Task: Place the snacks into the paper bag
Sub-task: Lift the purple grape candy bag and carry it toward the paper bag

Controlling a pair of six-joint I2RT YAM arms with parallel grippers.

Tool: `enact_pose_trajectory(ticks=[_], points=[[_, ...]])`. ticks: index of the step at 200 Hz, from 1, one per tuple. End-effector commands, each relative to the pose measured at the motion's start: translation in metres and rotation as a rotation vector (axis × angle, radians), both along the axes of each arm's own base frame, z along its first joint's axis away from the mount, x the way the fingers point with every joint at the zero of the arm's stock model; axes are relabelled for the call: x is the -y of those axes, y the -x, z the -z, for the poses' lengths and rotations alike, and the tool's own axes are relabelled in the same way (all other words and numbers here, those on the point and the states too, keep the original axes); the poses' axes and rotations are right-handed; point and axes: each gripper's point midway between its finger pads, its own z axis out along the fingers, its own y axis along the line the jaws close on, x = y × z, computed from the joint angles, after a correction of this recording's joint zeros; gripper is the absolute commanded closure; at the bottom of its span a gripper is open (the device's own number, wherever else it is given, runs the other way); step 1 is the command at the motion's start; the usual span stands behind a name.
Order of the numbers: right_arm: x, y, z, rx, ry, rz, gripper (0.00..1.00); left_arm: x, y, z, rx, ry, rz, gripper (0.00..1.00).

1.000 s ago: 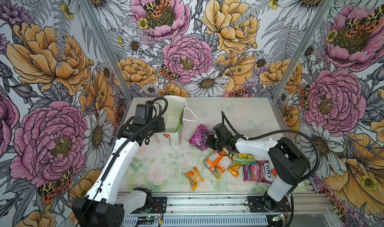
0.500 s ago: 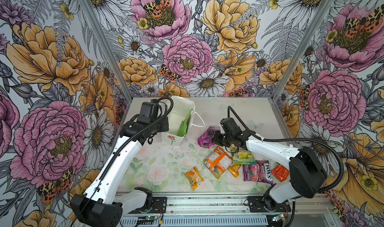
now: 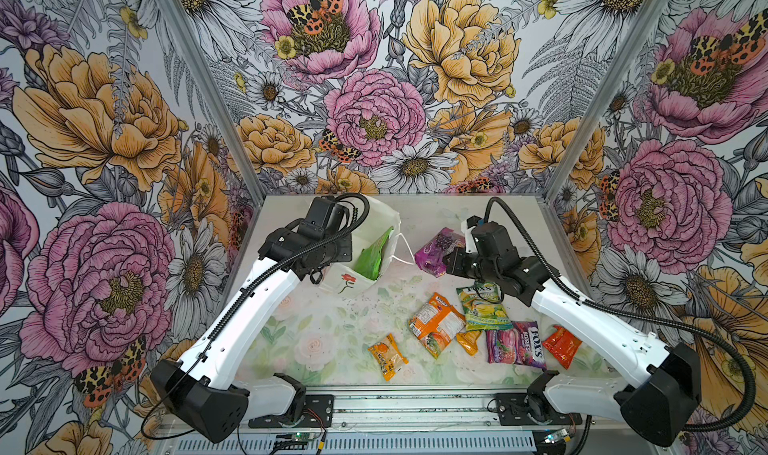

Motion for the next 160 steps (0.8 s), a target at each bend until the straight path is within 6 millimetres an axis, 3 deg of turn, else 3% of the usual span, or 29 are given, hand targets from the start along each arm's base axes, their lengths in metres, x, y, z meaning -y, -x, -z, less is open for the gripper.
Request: enact_pose_trajectory(ticks=[1, 41, 72, 116, 160], points=[[0.006, -0.008, -0.070, 0.216, -0.028, 0.010, 1.00, -0.001, -0.002, -0.009, 0.020, -0.019, -0.032, 1.00], [0.017, -0.003, -0.118, 0.306, -0.033, 0.038, 1.00, 0.014, -0.002, -0.006, 0.003, -0.016, 0.003, 1.00], [0.010, 0.006, -0.159, 0.401, -0.043, 0.024, 1.00, 0.021, -0.002, -0.008, -0.002, -0.009, 0.016, 1.00], [-0.034, 0.023, -0.195, 0.465, -0.084, -0.103, 1.00, 0.029, 0.000, -0.010, -0.008, 0.009, 0.040, 1.00], [-0.085, 0.037, -0.193, 0.456, -0.098, -0.236, 1.00, 0.034, 0.000, -0.011, -0.012, 0.023, 0.053, 1.00]])
